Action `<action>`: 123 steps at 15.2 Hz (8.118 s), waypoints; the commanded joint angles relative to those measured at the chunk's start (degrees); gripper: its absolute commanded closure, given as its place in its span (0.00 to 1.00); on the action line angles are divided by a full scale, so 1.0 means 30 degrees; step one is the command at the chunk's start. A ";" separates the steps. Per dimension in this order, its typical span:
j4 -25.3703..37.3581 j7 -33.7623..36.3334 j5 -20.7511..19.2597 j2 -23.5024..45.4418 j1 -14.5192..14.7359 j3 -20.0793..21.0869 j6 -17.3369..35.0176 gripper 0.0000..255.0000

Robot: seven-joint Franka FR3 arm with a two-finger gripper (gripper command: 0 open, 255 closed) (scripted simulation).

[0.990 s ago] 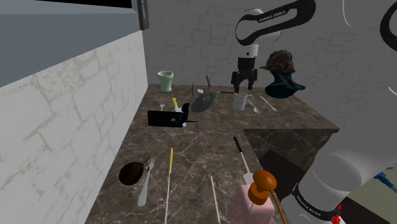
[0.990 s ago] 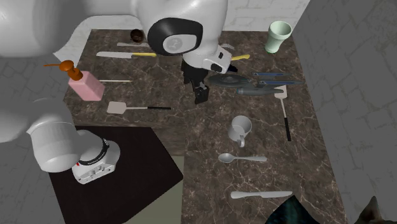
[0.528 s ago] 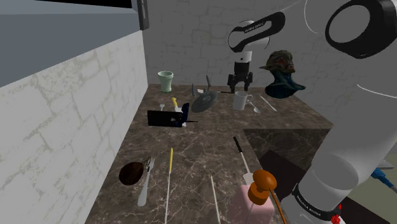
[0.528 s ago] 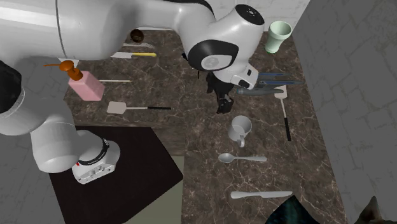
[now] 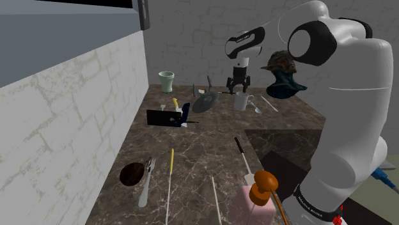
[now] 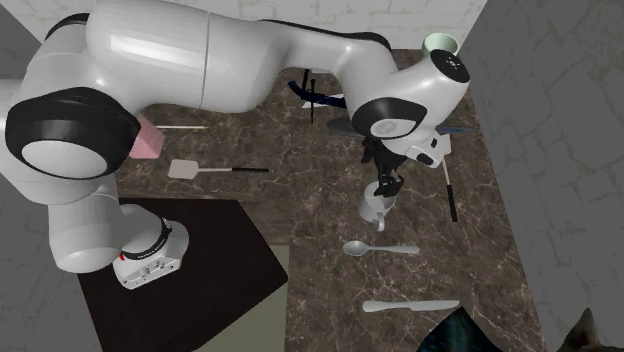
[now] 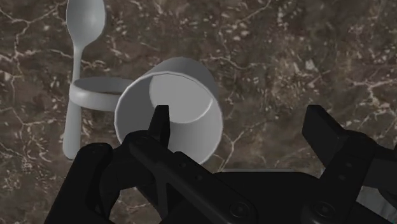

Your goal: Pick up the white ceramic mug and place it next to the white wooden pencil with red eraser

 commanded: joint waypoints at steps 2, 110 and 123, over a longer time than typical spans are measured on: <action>0.0888 -0.0079 0.0246 0.1017 -0.0315 -0.0069 0.0080 0.00; -1.0114 1.7748 0.2400 -1.1713 0.8794 0.9682 -0.0579 1.00; -1.2519 1.7531 0.2436 -1.0688 0.8857 0.9925 0.2830 1.00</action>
